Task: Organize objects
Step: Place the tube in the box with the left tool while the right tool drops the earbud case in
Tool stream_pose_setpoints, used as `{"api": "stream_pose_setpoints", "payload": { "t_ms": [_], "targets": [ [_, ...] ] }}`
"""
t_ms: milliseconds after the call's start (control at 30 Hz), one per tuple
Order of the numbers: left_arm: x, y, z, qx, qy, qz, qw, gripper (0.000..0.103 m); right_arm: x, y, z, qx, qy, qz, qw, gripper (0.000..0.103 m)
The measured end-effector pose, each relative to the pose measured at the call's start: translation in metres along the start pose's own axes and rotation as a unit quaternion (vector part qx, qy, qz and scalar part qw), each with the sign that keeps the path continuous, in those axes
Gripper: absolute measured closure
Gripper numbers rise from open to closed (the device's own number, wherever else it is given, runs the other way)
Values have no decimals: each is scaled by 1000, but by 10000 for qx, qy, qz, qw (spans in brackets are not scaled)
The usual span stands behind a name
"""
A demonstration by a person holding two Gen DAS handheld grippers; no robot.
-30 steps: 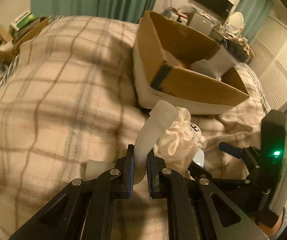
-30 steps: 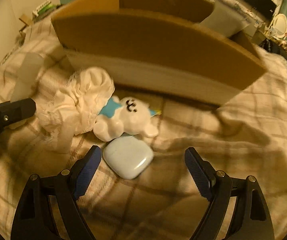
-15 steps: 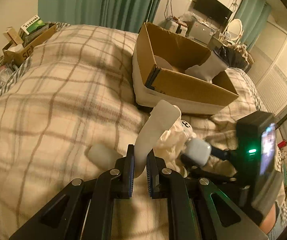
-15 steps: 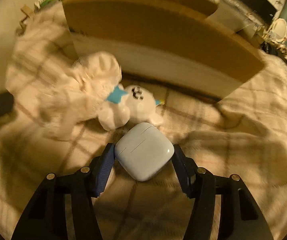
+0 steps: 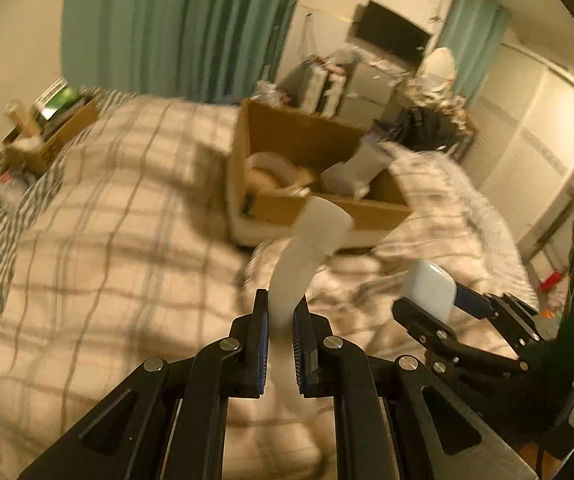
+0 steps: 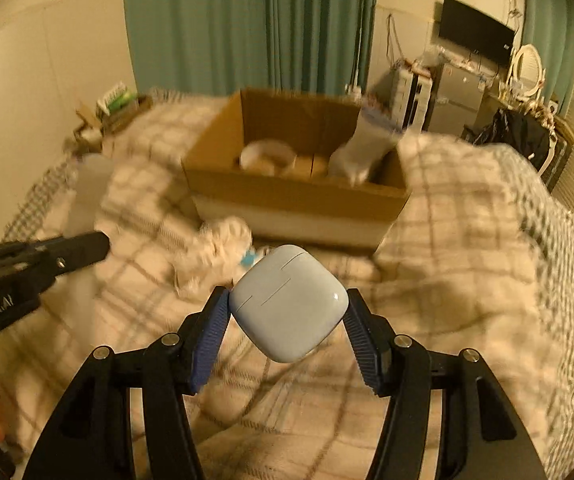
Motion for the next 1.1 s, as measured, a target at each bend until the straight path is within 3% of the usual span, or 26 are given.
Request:
{"api": "stream_pose_setpoints", "payload": {
  "t_ms": [100,233,367,500,600,800,1100],
  "targets": [
    [-9,-8,24,248,-144,46,9996,93,-23,4,28,-39,-315,88,9995,46],
    [-10,-11,60,288,-215,-275,9990,93,-43,5,65,-215,-643,81,9977,46],
    [-5,-10,100,563,-365,-71,9977,93,-47,5,107,-273,-906,97,9955,46],
    [14,-6,136,552,-304,-270,9976,93,-37,3,147,-338,-1044,83,9939,46],
    [34,-1,162,689,-338,-33,9970,93,-23,1,174,-325,-1108,98,9933,46],
    [83,14,188,601,-250,59,9979,93,35,-3,202,-399,-961,29,9946,46],
    [156,24,173,671,70,146,9976,93,112,-22,207,-362,-619,-134,9973,46]
  ]
}}
Point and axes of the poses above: each gripper's, at about its wrist camera, not at the fingertips, and x roughly the way its jaws point, y to its left, z to its top, the point moved 8 cm from there along x, roughly the way its jaws point, and after that the axes turned 15 degrees about x, right-handed, at the moved point
